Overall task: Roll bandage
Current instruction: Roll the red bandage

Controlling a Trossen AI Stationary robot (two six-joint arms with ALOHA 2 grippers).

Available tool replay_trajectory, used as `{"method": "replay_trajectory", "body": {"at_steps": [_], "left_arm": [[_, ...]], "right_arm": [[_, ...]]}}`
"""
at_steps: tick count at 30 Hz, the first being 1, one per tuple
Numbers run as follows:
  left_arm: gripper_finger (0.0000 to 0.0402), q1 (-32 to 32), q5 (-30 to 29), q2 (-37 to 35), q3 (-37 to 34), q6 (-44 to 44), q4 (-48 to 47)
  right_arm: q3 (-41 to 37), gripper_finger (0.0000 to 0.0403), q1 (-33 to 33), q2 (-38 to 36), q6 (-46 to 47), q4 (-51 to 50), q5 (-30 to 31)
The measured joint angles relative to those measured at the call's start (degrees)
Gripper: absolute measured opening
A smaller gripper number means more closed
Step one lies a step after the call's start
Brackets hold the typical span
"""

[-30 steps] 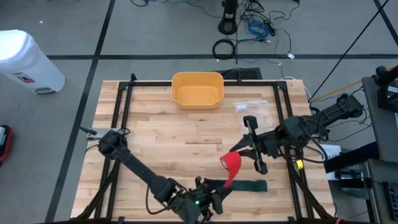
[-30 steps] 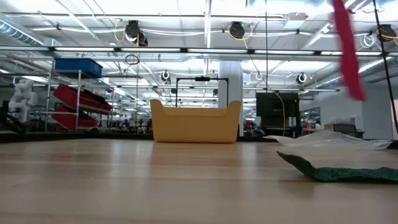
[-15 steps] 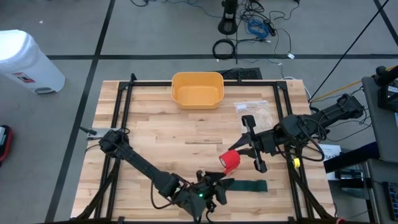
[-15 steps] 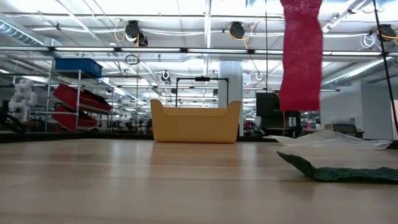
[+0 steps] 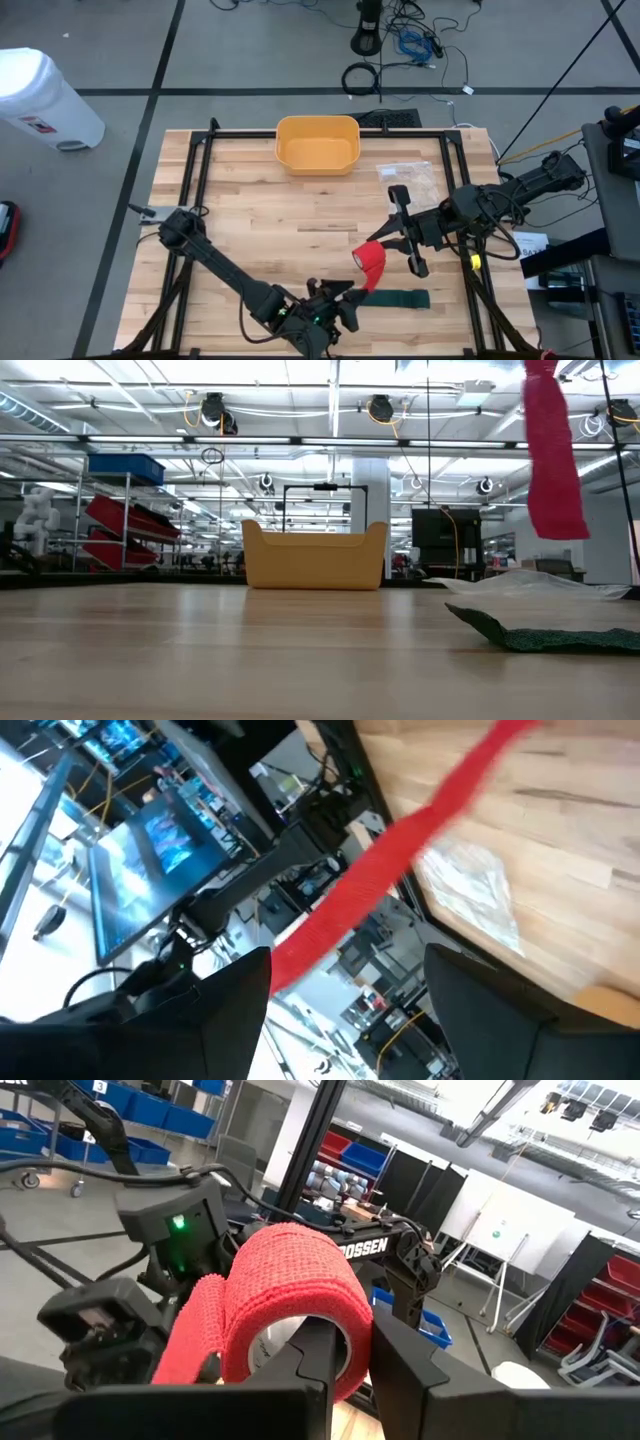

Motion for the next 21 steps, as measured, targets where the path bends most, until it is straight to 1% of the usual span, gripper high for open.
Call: {"method": "replay_trajectory", "body": {"at_steps": [13,17,21], "left_arm": [[0.027,2.0,-0.2,0.0,0.0,2.2,0.1],[0.027,2.8,-0.2,0.0,0.0,4.6,0.3],[0.027,3.4,-0.1,0.0,0.0,5.0,0.5]], "right_arm": [[0.0,0.0041,0.0,0.0,0.5,-0.2,0.0],[0.0,0.0041,0.0,0.0,0.5,-0.2,0.0],[0.0,0.0041,0.0,0.0,0.7,-0.2,0.0]]}}
